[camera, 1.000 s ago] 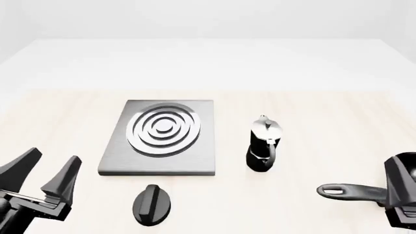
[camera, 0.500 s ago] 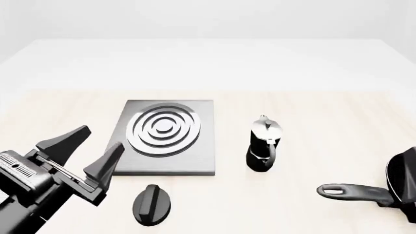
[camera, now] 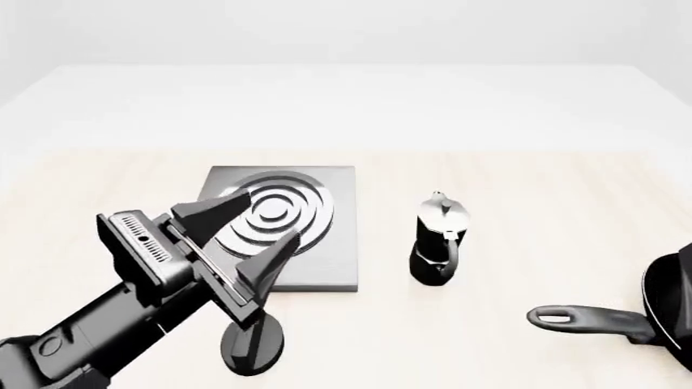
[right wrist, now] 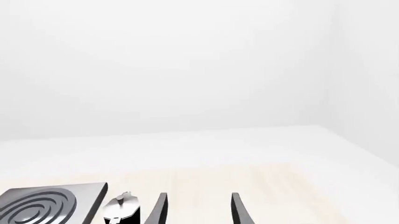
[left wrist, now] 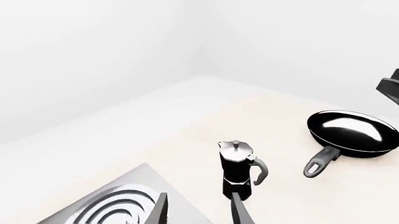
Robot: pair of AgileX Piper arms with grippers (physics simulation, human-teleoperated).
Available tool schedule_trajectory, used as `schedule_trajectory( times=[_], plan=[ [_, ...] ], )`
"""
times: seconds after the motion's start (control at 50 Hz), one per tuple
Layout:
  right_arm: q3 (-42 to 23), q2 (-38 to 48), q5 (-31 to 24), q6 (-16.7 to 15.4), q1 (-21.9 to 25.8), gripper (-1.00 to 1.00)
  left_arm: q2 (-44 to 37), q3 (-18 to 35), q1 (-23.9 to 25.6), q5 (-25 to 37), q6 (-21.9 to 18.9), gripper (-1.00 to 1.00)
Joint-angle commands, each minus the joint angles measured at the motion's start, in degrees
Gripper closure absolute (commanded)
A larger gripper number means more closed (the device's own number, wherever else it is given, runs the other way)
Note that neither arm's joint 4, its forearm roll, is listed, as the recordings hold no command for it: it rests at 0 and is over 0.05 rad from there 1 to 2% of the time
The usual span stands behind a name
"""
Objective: Put the frying pan on the stove.
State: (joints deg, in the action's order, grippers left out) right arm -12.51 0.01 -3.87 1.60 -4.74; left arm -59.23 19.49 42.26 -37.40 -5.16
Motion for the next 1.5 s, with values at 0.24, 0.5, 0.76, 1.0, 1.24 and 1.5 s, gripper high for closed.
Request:
schedule_trajectory(
  times=[0.24,0.5,0.76,1.0,1.24,1.5],
  plan=[
    [-1.78,0.0,-0.96,0.48,-0.52,-1.0,-10.63,7.97,10.06,-1.65,0.59,-1.0],
    [-2.42,0.0,-1.31,0.57,-0.86,-1.0,-15.11,12.21,13.95,-0.94,1.02,-1.0],
    [-2.55,0.0,-1.37,0.39,-0.7,-1.0,-19.85,16.86,16.56,-0.09,1.64,-1.0],
    [-2.84,0.0,-1.43,0.23,-0.46,-1.0,-22.93,21.66,18.52,2.22,1.62,-1.0],
    [-2.95,0.0,-1.54,0.22,-0.49,-1.0,-27.33,29.35,21.27,6.78,0.66,-1.0],
    [-2.14,0.0,-0.85,-0.32,-0.16,-1.0,-35.9,39.01,27.25,12.39,0.68,-1.0]
  ],
)
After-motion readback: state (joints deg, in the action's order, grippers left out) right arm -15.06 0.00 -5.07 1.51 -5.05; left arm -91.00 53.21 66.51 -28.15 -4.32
